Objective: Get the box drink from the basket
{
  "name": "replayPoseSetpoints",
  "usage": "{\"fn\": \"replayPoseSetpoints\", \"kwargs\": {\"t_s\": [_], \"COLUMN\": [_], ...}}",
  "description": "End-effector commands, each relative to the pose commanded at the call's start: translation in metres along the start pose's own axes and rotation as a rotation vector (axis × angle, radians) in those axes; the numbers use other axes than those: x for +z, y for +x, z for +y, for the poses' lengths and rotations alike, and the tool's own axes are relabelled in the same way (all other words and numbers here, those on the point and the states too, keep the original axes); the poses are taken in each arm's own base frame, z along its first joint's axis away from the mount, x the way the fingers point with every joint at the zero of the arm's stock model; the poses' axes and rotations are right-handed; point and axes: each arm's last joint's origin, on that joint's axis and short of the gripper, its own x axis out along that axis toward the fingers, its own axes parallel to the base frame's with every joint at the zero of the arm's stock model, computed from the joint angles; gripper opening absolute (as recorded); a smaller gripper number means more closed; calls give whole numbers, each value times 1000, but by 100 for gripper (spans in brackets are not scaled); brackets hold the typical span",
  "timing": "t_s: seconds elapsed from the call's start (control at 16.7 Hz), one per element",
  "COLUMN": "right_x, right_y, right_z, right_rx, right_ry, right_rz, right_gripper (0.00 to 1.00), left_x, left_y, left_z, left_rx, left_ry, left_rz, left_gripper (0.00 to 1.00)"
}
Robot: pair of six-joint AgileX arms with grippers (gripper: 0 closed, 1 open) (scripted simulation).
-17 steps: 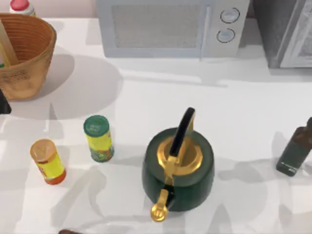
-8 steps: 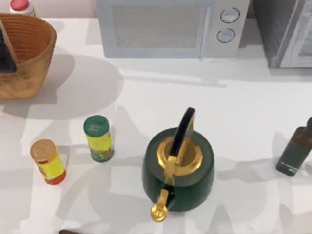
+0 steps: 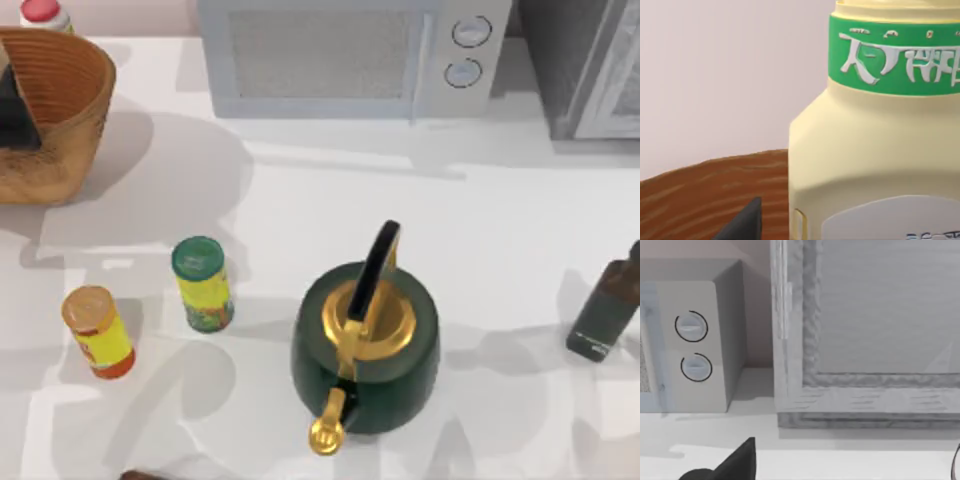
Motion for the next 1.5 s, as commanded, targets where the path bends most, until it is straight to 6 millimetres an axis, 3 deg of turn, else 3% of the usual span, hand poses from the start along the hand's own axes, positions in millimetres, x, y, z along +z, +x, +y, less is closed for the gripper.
{"fn": "replayPoseSetpoints", "kwargs": {"t_s": [0.48,1.02,1.32,1.5], "right_x": [0,0,0,0], "right_y": [0,0,0,0], "right_z": [0,0,0,0], "right_rx": [0,0,0,0], "right_ry": [0,0,0,0], "right_rz": [0,0,0,0], "right_gripper": [100,100,100,100], "left_x": [2,-1,-1,-1], "left_y": [2,48,51,51], "left_z": [-1,0,0,0], "left_rx": [-1,0,0,0], "left_ry": [4,0,0,0], "left_rz": [-9,0,0,0], "left_gripper": [100,100,100,77]}}
